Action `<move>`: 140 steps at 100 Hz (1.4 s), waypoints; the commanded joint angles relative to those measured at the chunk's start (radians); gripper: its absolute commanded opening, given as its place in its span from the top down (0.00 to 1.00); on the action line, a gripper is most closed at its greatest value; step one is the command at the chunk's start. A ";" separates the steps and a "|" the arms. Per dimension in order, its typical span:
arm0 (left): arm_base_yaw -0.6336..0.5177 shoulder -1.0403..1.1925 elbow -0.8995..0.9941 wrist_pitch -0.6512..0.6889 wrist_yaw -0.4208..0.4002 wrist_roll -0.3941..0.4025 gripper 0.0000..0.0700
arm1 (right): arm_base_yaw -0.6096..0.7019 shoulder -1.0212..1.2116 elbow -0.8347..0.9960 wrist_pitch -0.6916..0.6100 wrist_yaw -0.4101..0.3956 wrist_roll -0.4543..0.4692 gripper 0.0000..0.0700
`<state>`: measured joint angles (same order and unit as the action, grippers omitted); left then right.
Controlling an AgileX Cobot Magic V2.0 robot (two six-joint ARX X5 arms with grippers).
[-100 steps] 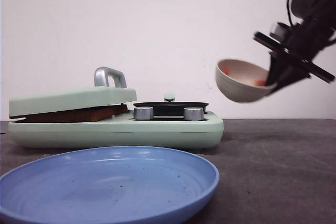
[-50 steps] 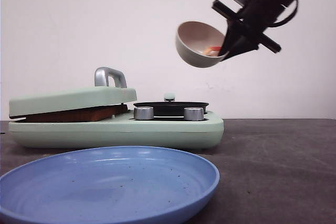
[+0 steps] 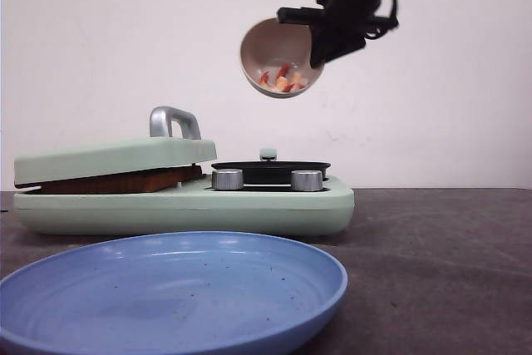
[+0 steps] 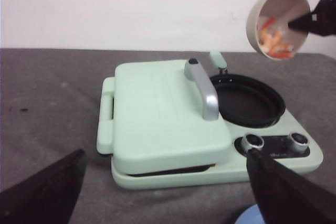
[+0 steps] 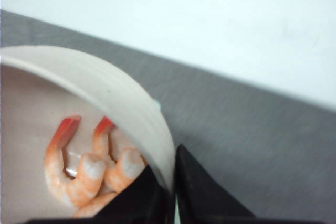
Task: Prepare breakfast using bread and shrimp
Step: 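Lift the bowl with the right gripper over the black frying pan, then tip the bowl with the right gripper to pour shrimp into the pan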
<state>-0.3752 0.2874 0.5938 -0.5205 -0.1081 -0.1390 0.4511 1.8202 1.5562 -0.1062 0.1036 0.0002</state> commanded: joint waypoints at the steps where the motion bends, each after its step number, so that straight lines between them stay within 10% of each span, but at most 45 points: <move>1: -0.003 0.000 0.003 0.003 -0.005 0.020 0.20 | 0.026 0.006 0.026 0.049 0.054 -0.146 1.00; 57: -0.003 0.000 0.003 -0.004 -0.004 0.027 0.21 | 0.102 0.125 0.026 0.195 0.320 -0.537 1.00; 140: -0.003 -0.001 0.003 -0.003 -0.004 0.034 0.21 | 0.134 0.142 -0.108 0.596 0.343 -0.633 1.00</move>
<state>-0.3752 0.2874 0.5938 -0.5320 -0.1081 -0.1177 0.5762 1.9438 1.4429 0.4526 0.4416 -0.6277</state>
